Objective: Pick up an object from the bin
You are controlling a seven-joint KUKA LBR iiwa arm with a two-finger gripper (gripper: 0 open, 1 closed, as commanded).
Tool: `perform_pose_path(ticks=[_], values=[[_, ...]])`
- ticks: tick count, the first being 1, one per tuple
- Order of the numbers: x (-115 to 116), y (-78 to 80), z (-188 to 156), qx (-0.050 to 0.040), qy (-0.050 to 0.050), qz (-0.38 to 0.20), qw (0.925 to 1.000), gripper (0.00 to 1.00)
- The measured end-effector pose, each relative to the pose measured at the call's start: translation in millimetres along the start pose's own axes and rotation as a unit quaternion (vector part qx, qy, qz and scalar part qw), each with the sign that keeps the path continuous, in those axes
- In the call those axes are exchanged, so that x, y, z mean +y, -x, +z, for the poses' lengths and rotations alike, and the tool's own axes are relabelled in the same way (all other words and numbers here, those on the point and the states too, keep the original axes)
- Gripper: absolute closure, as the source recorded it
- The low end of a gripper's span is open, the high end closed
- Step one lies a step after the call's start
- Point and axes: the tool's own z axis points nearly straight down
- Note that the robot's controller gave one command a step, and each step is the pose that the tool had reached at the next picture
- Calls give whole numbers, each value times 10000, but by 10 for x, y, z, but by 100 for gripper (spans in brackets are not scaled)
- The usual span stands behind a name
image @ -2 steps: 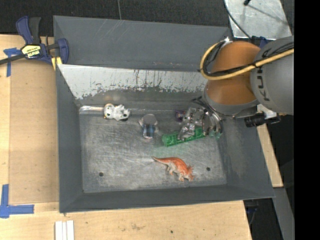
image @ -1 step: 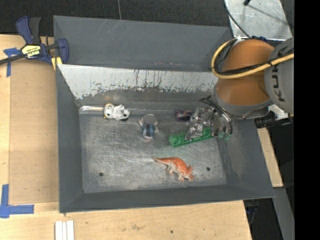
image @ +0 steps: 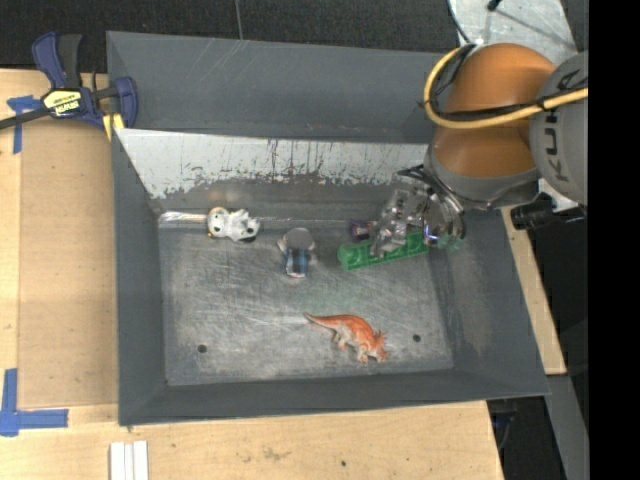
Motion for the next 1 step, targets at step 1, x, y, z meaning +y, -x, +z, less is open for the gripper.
perform_pose_path(ticks=[1], values=[[-112, -106, -314, -3, -5, -666, 9978, 100]])
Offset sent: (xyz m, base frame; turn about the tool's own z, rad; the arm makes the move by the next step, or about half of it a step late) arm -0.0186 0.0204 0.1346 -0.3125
